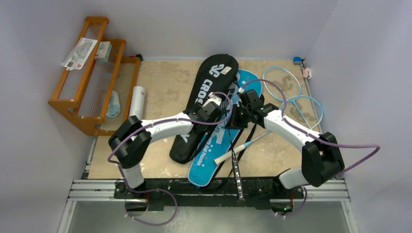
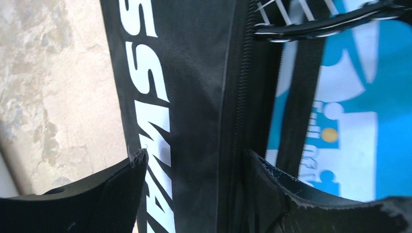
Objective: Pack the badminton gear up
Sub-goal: Place the racket in the racket bag.
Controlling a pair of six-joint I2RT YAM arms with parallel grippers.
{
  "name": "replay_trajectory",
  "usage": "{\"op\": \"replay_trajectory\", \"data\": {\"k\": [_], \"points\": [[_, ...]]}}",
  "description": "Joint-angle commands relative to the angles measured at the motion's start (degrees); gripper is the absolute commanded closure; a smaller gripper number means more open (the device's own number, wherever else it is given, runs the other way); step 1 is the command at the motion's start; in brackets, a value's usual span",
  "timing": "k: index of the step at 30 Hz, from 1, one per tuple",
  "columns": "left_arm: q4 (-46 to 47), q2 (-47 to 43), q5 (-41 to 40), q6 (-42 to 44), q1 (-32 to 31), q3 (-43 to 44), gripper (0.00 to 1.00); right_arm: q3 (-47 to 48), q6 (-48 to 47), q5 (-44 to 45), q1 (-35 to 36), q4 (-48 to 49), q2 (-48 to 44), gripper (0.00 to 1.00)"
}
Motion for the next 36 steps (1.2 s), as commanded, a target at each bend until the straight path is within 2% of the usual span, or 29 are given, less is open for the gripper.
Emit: {"op": "replay_trajectory", "data": {"k": [1, 3, 5, 10, 11, 15, 20, 26, 36], "points": [[4.2, 1.0, -9.1, -0.8, 0.0, 0.8, 0.36, 2.0, 0.1, -2.4, 0.3, 4.9, -0.7, 1.0], [7.3, -0.8, -7.5, -0.9, 0.9, -1.2, 0.42, 1.7, 0.1, -2.2, 0.2, 5.6, -0.8, 1.0], [8.9, -2.0, -5.7, -0.8, 1.8, -2.2, 0.55, 1.5, 0.1, -2.1, 0.2, 6.0, -0.7, 1.0], [8.8, -2.8, -8.1, 1.0, 2.0, -2.2, 0.97, 1.5, 0.1, -2.3, 0.3, 7.0, 0.1, 1.0], [9.5, -3.8, -8.0, 1.4, 2.0, -2.7, 1.0, 1.6, 0.2, -2.3, 0.3, 7.1, 0.2, 1.0], [11.0, -9.2, -1.5, 4.4, 1.5, -4.4, 1.0, 1.5, 0.3, -2.2, 0.3, 8.2, 1.0, 1.0], [7.4, -12.9, 8.5, 4.7, 0.6, -3.5, 1.0, 2.4, 0.6, -2.0, 0.2, 9.2, 2.8, 1.0], [1.0, -14.6, 21.3, 0.0, 0.6, -3.5, 1.0, 3.5, 3.9, 0.6, 0.3, 8.4, 5.3, 1.0], [4.2, -19.4, 34.7, -7.6, 0.3, -8.6, 1.0, 7.5, 16.5, 11.5, 0.2, 10.7, 12.0, 1.0]]}}
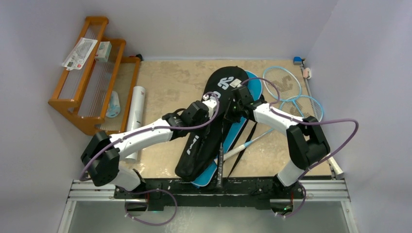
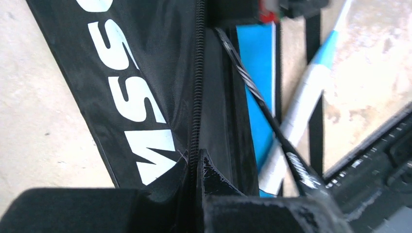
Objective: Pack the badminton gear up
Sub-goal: Place the racket in the racket bag.
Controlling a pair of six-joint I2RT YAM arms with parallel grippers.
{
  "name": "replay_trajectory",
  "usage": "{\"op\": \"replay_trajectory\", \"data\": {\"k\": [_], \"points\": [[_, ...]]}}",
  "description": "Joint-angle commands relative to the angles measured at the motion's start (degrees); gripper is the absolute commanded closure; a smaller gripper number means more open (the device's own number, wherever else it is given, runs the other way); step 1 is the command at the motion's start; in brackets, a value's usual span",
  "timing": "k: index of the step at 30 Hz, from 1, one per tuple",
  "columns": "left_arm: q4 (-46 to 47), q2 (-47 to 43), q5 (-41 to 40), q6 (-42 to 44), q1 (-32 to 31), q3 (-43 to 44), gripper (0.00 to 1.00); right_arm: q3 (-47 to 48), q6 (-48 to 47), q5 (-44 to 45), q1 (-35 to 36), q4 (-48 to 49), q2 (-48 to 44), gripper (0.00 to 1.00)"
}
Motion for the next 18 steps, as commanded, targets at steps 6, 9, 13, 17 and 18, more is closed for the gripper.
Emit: {"op": "replay_trajectory", "data": {"k": [6, 9, 13, 17, 18], "points": [[4.4, -6.5, 15.8, -7.1, -0.2, -3.4, 1.0, 3.2, 10.2, 10.3, -0.1, 7.3, 1.7, 1.0], [6.1, -7.3, 15.9, -7.7, 0.0, -4.9, 1.0, -0.2, 4.6, 6.8, -0.3, 15.5, 0.5, 0.93], [9.1, -6.3, 14.1, -8.3, 1.0, -7.4, 1.0, -5.0, 1.9, -0.1, -0.6, 24.1, -2.1, 0.65], [12.7, -6.4, 12.6, -8.7, 1.8, -9.4, 1.0, -5.9, -0.6, -3.3, -1.4, 20.1, -4.1, 0.52], [13.3, -6.5, 12.0, -8.8, 1.9, -9.7, 1.0, -6.5, -1.0, -4.2, -1.7, 19.4, -4.7, 0.51]]}}
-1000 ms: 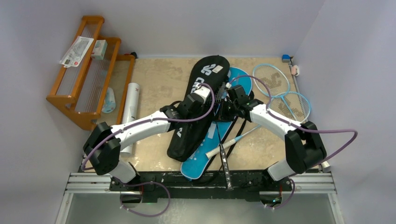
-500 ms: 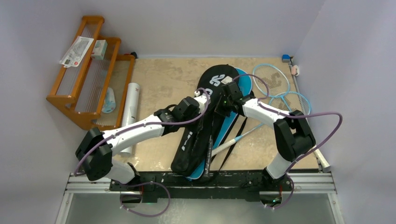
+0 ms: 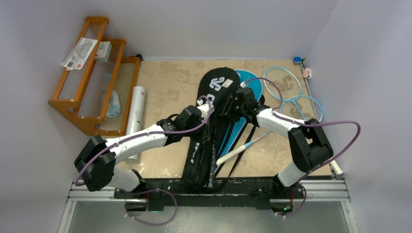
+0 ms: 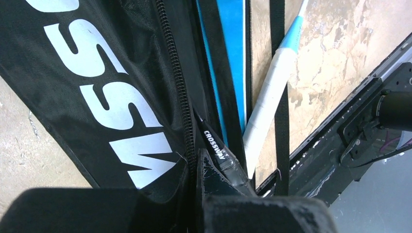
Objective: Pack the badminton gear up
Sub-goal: Place the racket in the racket bag.
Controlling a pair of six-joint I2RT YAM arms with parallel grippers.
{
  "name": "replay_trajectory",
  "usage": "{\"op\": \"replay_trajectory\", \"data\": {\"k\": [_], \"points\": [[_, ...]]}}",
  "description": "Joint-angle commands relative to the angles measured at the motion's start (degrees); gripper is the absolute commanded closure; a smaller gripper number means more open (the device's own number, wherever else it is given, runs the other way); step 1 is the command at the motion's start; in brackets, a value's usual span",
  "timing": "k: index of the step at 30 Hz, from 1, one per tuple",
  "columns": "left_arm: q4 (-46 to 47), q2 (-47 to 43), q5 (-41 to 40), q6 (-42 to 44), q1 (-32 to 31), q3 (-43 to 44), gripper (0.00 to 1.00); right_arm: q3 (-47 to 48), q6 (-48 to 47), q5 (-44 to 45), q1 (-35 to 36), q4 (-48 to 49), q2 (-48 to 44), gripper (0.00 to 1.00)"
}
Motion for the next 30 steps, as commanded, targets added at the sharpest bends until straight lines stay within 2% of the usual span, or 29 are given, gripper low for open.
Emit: {"op": "replay_trajectory", "data": {"k": [1, 5, 12, 20, 27, 30], "points": [[7.2, -1.4, 0.8, -2.0, 0.7, -1.3, 1.0, -1.7, -3.8, -6.2, -1.0, 2.7, -5.0, 0.51], [9.4, -1.2, -0.3, -2.5, 1.2, -1.8, 1.0, -6.5, -6.0, -11.0, -1.2, 2.5, -8.3, 0.52], [11.8, -0.1, -4.2, -2.3, 1.5, -2.1, 1.0, -15.0, -6.2, -24.8, 0.5, 6.4, -10.3, 0.62], [12.2, 2.3, -5.0, -1.1, 2.1, -0.1, 1.0, -18.7, -2.7, -25.1, 10.1, 9.2, -9.2, 0.62], [11.4, 2.9, -4.9, -0.7, 2.2, 0.8, 1.0, -20.0, -1.2, -25.8, 11.7, 13.5, -7.0, 0.66], [11.4, 2.4, -4.9, -0.9, 2.3, 0.8, 1.0, -19.8, -0.9, -26.1, 11.7, 14.4, -5.2, 0.63]]}}
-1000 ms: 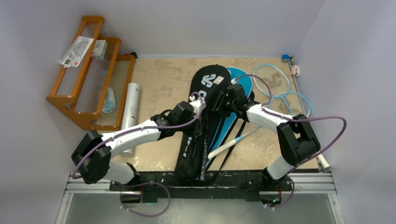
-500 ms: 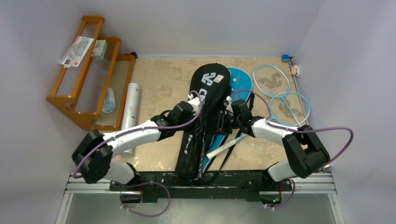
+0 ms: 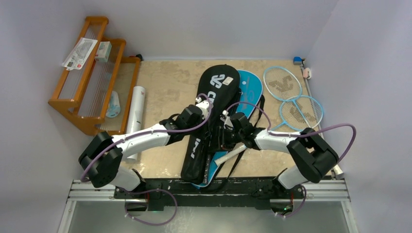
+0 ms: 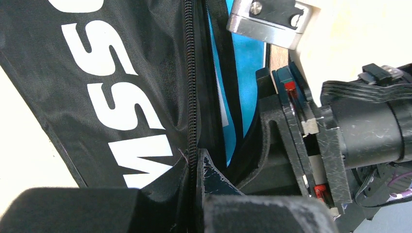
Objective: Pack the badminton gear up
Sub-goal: Place the racket in the racket bag.
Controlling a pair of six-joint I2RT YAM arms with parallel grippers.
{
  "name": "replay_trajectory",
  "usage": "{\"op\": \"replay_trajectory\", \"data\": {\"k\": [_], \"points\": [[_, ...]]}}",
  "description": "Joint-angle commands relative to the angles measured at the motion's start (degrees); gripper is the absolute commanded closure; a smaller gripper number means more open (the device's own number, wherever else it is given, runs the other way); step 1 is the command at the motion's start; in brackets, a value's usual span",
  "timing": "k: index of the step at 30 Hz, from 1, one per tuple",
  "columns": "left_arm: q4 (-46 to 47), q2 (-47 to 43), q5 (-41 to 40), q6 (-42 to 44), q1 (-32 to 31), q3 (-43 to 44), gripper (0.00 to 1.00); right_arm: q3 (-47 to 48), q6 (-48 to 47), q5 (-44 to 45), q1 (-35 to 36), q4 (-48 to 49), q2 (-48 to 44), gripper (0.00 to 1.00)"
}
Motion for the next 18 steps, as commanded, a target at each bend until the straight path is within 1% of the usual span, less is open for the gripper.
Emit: {"op": "replay_trajectory", "data": {"k": [1, 3, 5, 10, 12, 15, 18], "points": [[3.1, -1.0, -0.8, 0.5, 0.6, 3.0, 1.0, 0.0, 0.9, -1.9, 0.4, 3.7, 2.7, 0.59], [3.1, -1.4, -0.8, 0.4, 0.7, 3.1, 1.0, 0.3, 1.1, -2.1, 0.4, 4.4, 4.2, 0.56], [2.7, -1.6, -0.7, 0.4, 0.7, 3.2, 1.0, 0.3, 1.5, -2.1, 0.5, 5.6, 5.3, 0.56], [2.2, -1.5, 0.0, 0.2, 0.7, 3.0, 1.0, 1.4, 2.5, -3.3, 0.4, 7.2, 5.6, 0.61], [2.2, -1.4, 0.7, 0.1, 0.7, 2.8, 1.0, 2.0, 3.1, -3.6, 0.4, 6.1, 4.7, 0.66], [1.9, -1.4, 2.6, 0.6, 0.7, 2.6, 1.0, 4.2, 3.4, -1.0, 0.1, 3.1, 3.4, 0.81], [0.6, -0.6, 4.6, 1.4, 0.7, 3.0, 1.0, 6.4, 3.5, -0.7, -0.4, 2.0, 3.7, 0.91]]}}
